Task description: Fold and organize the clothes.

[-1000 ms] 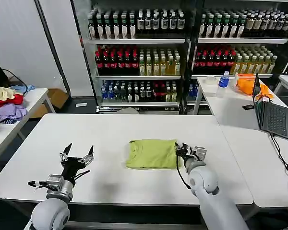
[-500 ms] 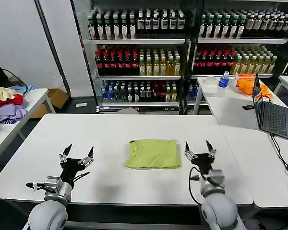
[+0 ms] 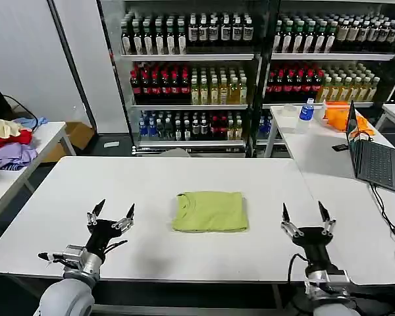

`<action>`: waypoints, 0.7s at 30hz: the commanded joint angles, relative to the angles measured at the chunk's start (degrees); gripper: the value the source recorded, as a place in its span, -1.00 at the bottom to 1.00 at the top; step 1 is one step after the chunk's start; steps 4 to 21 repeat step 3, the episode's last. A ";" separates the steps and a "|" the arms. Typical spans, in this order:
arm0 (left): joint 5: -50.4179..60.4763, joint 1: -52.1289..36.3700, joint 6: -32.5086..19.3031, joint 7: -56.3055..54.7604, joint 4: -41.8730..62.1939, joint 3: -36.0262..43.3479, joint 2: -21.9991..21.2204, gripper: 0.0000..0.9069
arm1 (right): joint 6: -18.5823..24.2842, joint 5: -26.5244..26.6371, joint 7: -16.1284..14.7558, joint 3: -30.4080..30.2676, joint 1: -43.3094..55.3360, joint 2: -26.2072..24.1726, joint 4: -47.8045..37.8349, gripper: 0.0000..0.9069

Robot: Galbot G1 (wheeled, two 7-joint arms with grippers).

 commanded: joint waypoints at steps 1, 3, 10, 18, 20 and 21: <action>-0.22 1.08 0.05 0.52 -1.21 -0.38 0.21 1.00 | 1.23 -0.57 -0.39 3.88 -5.80 0.32 4.91 1.00; -0.26 1.50 0.06 0.85 -1.56 -0.55 0.36 1.00 | 0.24 0.83 0.24 3.67 -5.57 0.53 4.69 1.00; -0.26 1.50 0.06 0.85 -1.56 -0.55 0.36 1.00 | 0.24 0.83 0.24 3.67 -5.57 0.53 4.69 1.00; -0.26 1.50 0.06 0.85 -1.56 -0.55 0.36 1.00 | 0.24 0.83 0.24 3.67 -5.57 0.53 4.69 1.00; -0.26 1.50 0.06 0.85 -1.56 -0.55 0.36 1.00 | 0.24 0.83 0.24 3.67 -5.57 0.53 4.69 1.00; -0.26 1.50 0.06 0.85 -1.56 -0.55 0.36 1.00 | 0.24 0.83 0.24 3.67 -5.57 0.53 4.69 1.00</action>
